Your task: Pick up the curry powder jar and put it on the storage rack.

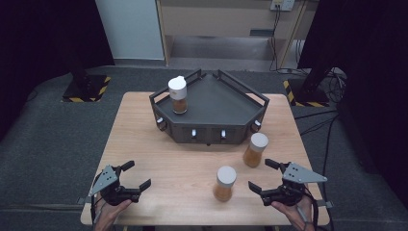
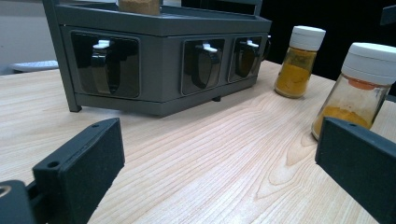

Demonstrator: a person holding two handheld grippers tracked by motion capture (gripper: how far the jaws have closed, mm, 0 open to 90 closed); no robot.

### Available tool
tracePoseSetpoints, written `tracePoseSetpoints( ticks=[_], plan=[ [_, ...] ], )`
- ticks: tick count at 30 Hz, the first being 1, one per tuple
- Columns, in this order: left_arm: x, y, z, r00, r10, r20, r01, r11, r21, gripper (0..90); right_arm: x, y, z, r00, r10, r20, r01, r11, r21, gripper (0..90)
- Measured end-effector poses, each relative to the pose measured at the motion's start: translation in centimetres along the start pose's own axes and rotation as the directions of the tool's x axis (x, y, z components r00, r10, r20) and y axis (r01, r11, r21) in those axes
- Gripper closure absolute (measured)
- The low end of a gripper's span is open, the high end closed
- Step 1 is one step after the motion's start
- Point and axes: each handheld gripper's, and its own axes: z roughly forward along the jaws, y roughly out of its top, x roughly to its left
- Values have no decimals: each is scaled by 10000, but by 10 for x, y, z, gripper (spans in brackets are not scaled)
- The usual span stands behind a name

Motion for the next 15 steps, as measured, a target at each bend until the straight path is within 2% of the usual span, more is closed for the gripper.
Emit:
tracePoseSetpoints(
  ticks=[7, 15],
  plan=[
    [0, 0, 0, 10000, -2, 3, 2, 10000, 7, 0, 2, 6, 22, 9982, -161, -571, 174, 9996, 208, 31],
    [0, 0, 0, 10000, 12, 10, -12, 10000, 25, 0, 5, 7, 43, 9963, -110, -850, 141, 9992, 362, 35]
  ],
)
